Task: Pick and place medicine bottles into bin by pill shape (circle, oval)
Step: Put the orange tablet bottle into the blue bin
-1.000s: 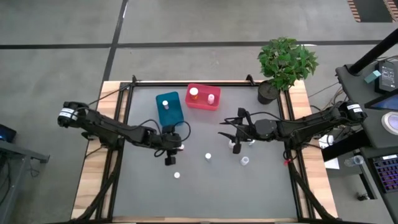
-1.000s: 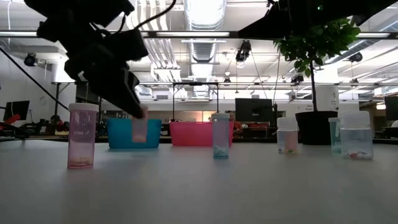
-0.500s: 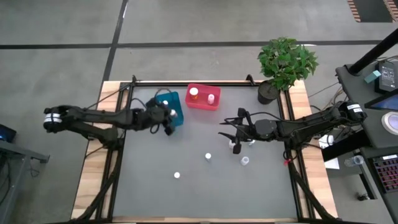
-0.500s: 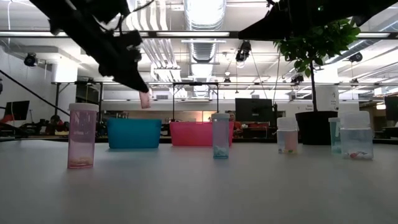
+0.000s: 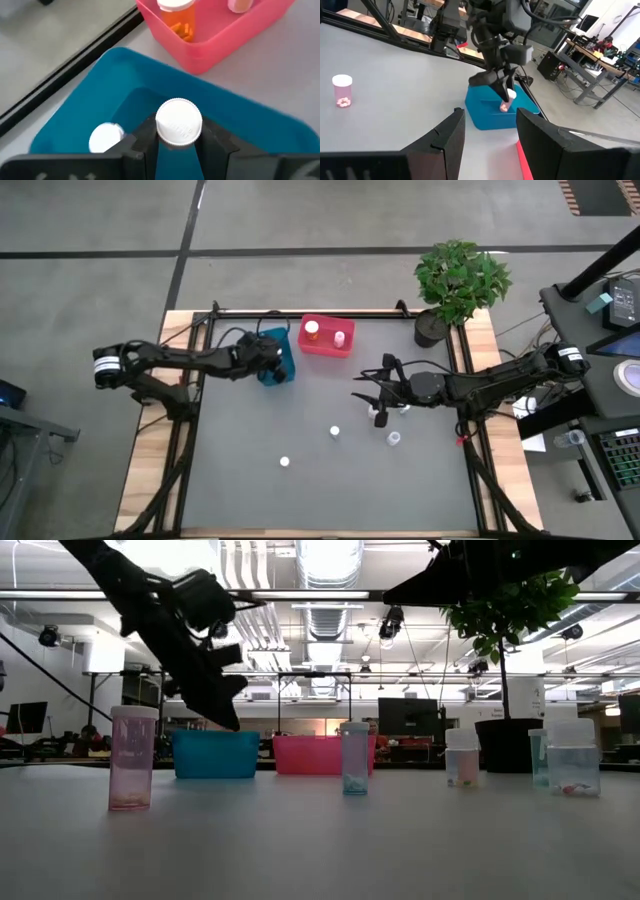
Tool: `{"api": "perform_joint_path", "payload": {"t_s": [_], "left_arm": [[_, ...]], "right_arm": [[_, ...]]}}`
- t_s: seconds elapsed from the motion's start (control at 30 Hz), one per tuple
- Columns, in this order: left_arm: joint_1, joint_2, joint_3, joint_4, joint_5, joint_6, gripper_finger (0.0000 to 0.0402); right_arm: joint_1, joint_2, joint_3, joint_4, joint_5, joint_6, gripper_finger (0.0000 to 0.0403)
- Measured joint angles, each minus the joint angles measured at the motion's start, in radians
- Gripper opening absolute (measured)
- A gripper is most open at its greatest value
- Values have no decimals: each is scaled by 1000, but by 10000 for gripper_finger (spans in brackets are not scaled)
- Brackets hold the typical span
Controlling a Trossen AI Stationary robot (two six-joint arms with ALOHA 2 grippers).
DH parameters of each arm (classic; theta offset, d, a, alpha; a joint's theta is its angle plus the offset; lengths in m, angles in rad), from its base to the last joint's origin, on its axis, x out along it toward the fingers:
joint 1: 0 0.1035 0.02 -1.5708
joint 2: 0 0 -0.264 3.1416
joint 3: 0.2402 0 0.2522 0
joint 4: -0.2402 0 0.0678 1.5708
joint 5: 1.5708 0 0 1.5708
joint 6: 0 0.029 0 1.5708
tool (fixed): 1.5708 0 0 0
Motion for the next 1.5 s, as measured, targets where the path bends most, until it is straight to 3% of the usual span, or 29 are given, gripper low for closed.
{"api": "perform_joint_path", "payload": {"t_s": [0.33, 1.5], "left_arm": [[31, 56, 4, 1, 5, -122, 89], [32, 94, -2, 27, 5, -149, 95]], "right_arm": [[0, 0, -1, 0, 0, 2, 166], [0, 0, -1, 0, 0, 12, 166]]}}
